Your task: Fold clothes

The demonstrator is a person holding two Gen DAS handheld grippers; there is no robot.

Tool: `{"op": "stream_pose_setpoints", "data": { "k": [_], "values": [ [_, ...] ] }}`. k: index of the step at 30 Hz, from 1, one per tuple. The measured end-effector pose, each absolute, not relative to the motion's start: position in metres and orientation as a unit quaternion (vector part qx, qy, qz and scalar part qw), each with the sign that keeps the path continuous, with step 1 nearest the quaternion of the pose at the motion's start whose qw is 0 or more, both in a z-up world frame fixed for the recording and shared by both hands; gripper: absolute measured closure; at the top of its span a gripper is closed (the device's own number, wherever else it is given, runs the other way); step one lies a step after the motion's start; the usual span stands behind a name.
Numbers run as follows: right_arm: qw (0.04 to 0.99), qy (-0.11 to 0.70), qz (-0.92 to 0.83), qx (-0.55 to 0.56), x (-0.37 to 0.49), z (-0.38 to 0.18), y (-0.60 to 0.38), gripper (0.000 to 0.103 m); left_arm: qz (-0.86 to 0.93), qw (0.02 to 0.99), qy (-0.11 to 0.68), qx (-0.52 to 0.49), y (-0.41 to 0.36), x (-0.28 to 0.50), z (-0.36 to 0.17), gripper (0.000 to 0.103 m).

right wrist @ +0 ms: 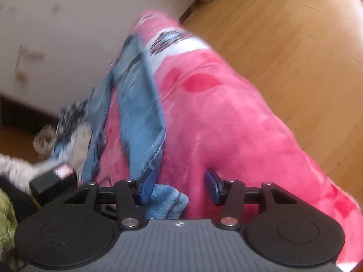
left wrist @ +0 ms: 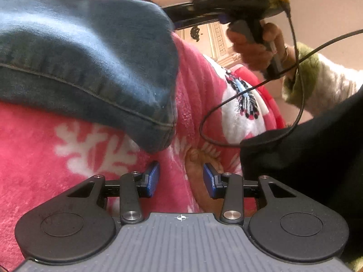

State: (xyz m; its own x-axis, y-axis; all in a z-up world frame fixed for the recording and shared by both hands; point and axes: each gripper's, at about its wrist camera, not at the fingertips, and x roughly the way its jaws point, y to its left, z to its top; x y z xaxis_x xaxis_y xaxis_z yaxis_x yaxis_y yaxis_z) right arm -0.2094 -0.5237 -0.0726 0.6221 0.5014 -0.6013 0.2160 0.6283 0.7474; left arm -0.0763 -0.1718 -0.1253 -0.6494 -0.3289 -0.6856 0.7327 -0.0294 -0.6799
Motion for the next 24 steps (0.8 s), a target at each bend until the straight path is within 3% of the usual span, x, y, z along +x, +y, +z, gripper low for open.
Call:
{"op": "stream_pose_setpoints", "data": {
  "k": [10, 16, 18, 19, 20, 24],
  "values": [
    [0.805, 0.41, 0.088, 0.419, -0.216, -0.057, -0.531, 0.052, -0.707, 0.39, 0.561, 0.184, -0.17, -0.083, -0.124, 0.062],
    [0.808, 0.467, 0.099, 0.345, -0.207, -0.062, -0.507, 0.052, -0.71, 0.415, 0.531, 0.204, -0.167, -0.088, -0.115, 0.062],
    [0.809, 0.486, 0.104, 0.312, -0.21, -0.055, -0.496, 0.065, -0.71, 0.419, 0.527, 0.206, -0.165, -0.085, -0.113, 0.062],
    [0.813, 0.497, 0.097, 0.288, -0.212, -0.051, -0.489, 0.082, -0.711, 0.42, 0.525, 0.207, -0.166, -0.084, -0.112, 0.062],
    [0.817, 0.503, 0.091, 0.267, -0.214, -0.046, -0.484, 0.091, -0.711, 0.42, 0.523, 0.21, -0.166, -0.084, -0.111, 0.062],
    [0.845, 0.495, 0.072, 0.19, -0.22, -0.019, -0.467, 0.093, -0.711, 0.42, 0.519, 0.222, -0.167, -0.085, -0.111, 0.062]
  ]
}}
